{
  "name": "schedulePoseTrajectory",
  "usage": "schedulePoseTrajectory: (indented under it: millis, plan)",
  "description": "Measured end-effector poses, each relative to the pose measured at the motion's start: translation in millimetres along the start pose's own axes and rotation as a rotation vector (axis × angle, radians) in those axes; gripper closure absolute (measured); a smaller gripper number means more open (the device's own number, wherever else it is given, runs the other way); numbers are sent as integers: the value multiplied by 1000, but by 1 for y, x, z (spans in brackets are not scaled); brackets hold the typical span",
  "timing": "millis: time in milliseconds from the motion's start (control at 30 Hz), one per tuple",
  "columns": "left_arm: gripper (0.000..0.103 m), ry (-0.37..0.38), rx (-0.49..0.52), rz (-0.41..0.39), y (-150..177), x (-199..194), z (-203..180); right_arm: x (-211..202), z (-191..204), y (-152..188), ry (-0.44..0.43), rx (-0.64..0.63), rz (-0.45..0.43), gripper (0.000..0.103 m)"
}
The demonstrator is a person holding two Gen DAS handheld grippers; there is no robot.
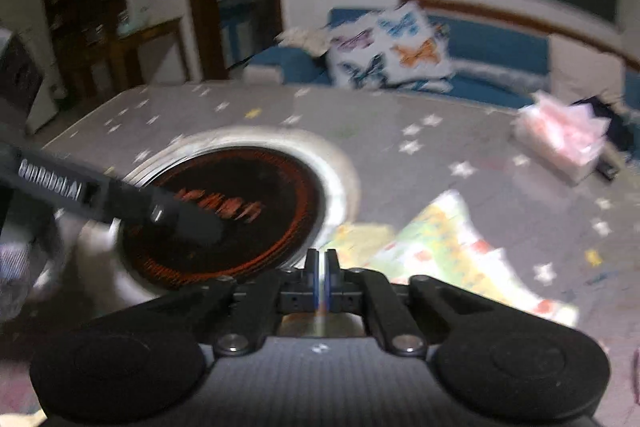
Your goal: Fold clothes
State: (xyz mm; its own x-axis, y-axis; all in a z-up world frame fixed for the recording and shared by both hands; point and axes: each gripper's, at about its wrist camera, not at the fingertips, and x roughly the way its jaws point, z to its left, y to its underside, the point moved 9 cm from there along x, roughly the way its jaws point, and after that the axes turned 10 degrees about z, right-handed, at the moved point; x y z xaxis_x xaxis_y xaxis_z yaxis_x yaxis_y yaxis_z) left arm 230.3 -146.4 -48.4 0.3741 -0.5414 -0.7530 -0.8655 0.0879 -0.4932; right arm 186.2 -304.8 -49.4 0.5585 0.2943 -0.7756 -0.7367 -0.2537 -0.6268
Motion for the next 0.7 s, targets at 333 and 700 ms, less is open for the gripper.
schedulePoseTrajectory:
  millis: [333,700]
  plan:
    - [22,0,-3,16,-12,16,-10,23,0,7,-111,19,71,100]
    - [23,135,-2,88,-9,35,-38,-29,37,21,-141,-169,-104,100]
